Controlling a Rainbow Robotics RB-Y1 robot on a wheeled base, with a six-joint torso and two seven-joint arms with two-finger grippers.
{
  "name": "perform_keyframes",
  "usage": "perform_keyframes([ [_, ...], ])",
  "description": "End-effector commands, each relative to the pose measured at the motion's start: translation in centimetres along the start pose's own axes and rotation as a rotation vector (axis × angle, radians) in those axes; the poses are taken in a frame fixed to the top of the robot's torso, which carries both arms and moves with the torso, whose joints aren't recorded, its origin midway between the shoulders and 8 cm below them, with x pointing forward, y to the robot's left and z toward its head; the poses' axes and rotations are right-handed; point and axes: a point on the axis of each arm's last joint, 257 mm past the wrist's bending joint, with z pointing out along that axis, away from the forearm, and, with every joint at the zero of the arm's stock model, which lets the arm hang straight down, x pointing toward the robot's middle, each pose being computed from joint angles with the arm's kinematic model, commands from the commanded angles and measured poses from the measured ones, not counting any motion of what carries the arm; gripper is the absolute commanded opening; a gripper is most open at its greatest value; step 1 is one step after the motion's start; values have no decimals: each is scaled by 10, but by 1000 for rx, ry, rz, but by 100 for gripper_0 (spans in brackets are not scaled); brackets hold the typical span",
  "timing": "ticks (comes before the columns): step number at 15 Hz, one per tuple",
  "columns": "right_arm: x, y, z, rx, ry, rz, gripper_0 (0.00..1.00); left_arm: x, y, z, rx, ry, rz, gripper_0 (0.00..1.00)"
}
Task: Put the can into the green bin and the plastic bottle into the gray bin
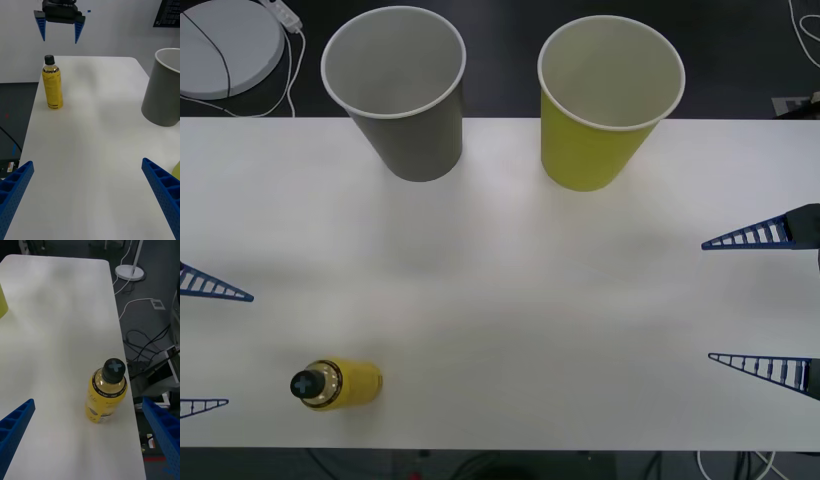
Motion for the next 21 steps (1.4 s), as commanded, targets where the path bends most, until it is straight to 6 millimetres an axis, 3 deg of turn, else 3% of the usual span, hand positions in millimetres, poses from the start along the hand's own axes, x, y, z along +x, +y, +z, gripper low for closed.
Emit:
perform_keyframes([
  [1, 0, 0, 0, 0, 0, 0, 100, 9, -13, -6, -6, 17, 5, 100],
  [15, 0, 0, 0, 0, 0, 0, 100, 42, -69, -50, -57, 26, -40, 100],
  [21, 0, 0, 0, 0, 0, 0, 100, 58, -79, -42, -100, -16, -88, 100],
])
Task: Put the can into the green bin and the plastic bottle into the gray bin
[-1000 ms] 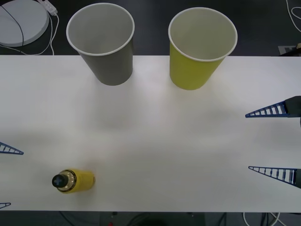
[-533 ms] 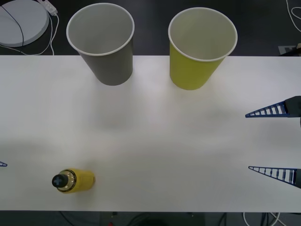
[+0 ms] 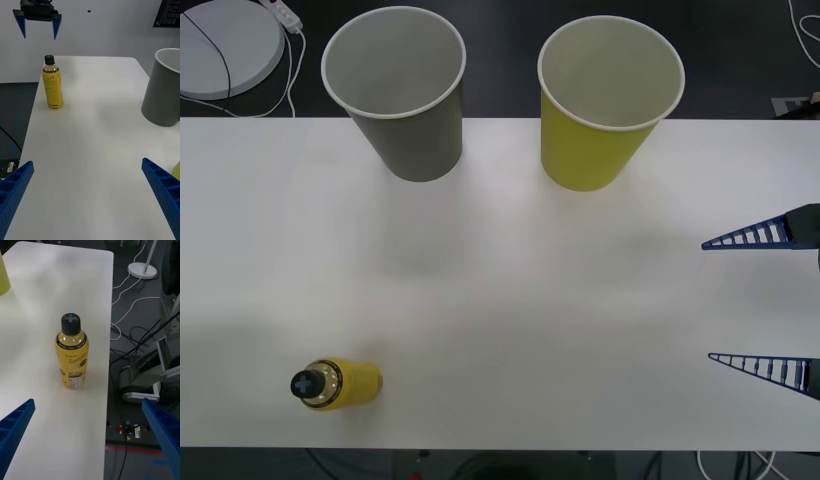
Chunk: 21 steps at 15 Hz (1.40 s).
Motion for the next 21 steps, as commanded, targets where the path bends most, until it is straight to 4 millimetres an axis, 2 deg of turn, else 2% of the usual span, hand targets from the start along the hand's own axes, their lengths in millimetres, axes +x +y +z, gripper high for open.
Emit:
perform_keyframes([
  [1, 0, 0, 0, 0, 0, 0, 100, 10, 0, 9, -17, -24, -20, 100],
  [5, 0, 0, 0, 0, 0, 0, 100, 27, -5, 21, -19, -37, -17, 100],
  [8, 0, 0, 0, 0, 0, 0, 100, 32, -8, 33, -25, -61, -18, 100],
  [13, 0, 0, 0, 0, 0, 0, 100, 41, -2, 51, -48, -83, -6, 100],
  [21, 0, 0, 0, 0, 0, 0, 100, 38, 4, 84, -60, -132, 9, 100],
])
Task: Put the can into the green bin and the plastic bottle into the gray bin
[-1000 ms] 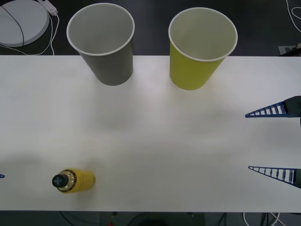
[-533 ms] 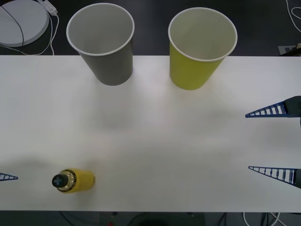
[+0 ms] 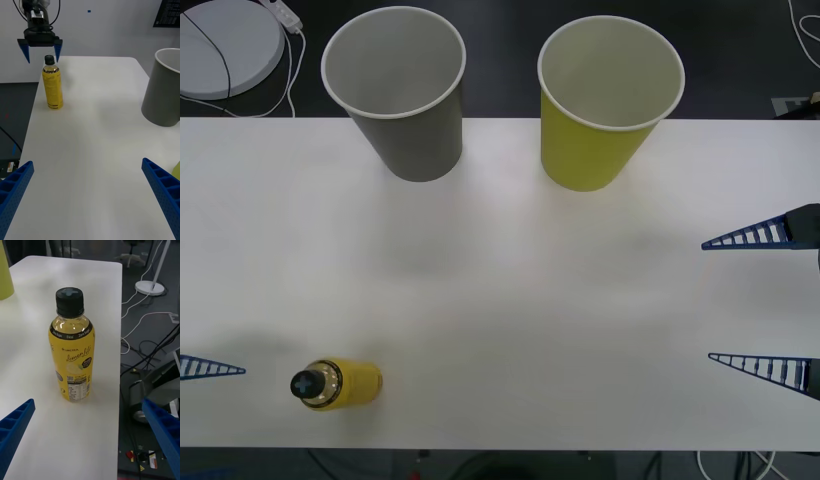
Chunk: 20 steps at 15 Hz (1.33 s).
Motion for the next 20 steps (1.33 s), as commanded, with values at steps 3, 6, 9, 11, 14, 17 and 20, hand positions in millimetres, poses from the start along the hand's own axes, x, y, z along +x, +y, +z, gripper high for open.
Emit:
perform_keyframes([
  [3, 0, 0, 0, 0, 0, 0, 100, -4, 5, 26, -39, -53, 5, 100],
  [6, 0, 0, 0, 0, 0, 0, 100, -7, 9, 37, -47, -75, 10, 100],
  [9, 0, 0, 0, 0, 0, 0, 100, -12, 13, 46, -55, -99, 12, 100],
  [11, 0, 0, 0, 0, 0, 0, 100, -17, 16, 54, -57, -118, 16, 100],
  [14, 0, 0, 0, 0, 0, 0, 100, -23, 14, 68, -41, -137, 18, 100],
  [17, 0, 0, 0, 0, 0, 0, 100, -29, 14, 82, -40, -162, 17, 100],
  [20, 0, 0, 0, 0, 0, 0, 100, -32, 18, 93, -44, -178, 15, 100],
])
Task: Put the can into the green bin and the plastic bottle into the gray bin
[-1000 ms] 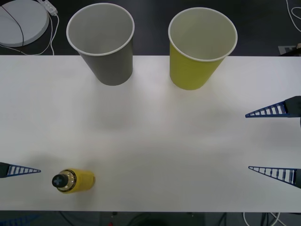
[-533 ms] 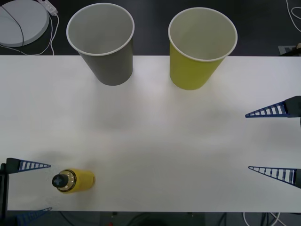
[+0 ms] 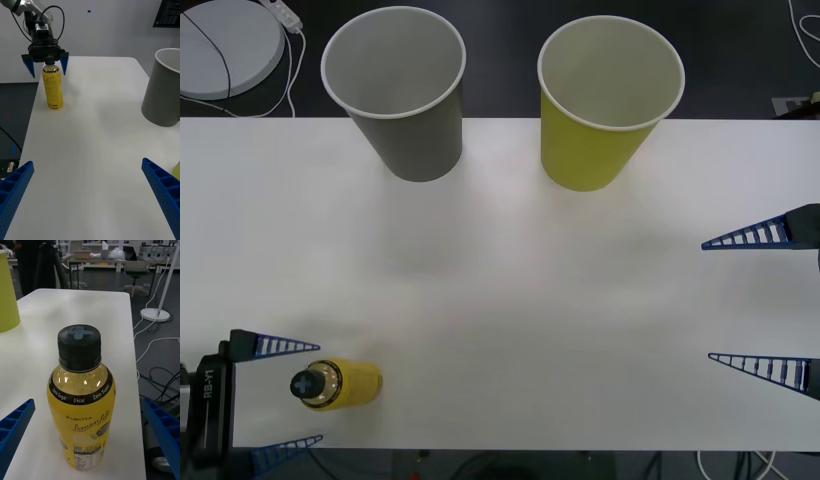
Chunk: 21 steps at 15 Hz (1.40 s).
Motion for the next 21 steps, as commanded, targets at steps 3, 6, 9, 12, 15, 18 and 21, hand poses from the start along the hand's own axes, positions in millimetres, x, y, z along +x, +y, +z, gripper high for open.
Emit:
perform_keyframes([
  [3, 0, 0, 0, 0, 0, 0, 100, -3, 8, 18, -9, -25, 1, 100],
  [6, 0, 0, 0, 0, 0, 0, 100, -3, 10, 26, -5, -32, 2, 100],
  [9, 0, 0, 0, 0, 0, 0, 100, -6, 9, 36, 0, -46, 4, 100],
  [12, 0, 0, 0, 0, 0, 0, 100, -8, 6, 41, 1, -57, -4, 100],
  [15, 0, 0, 0, 0, 0, 0, 100, -8, 4, 43, 8, -58, -5, 100],
  [18, 0, 0, 0, 0, 0, 0, 100, -7, 4, 42, 7, -57, -9, 69],
  [21, 0, 0, 0, 0, 0, 0, 100, -7, 4, 42, 8, -56, -15, 2],
])
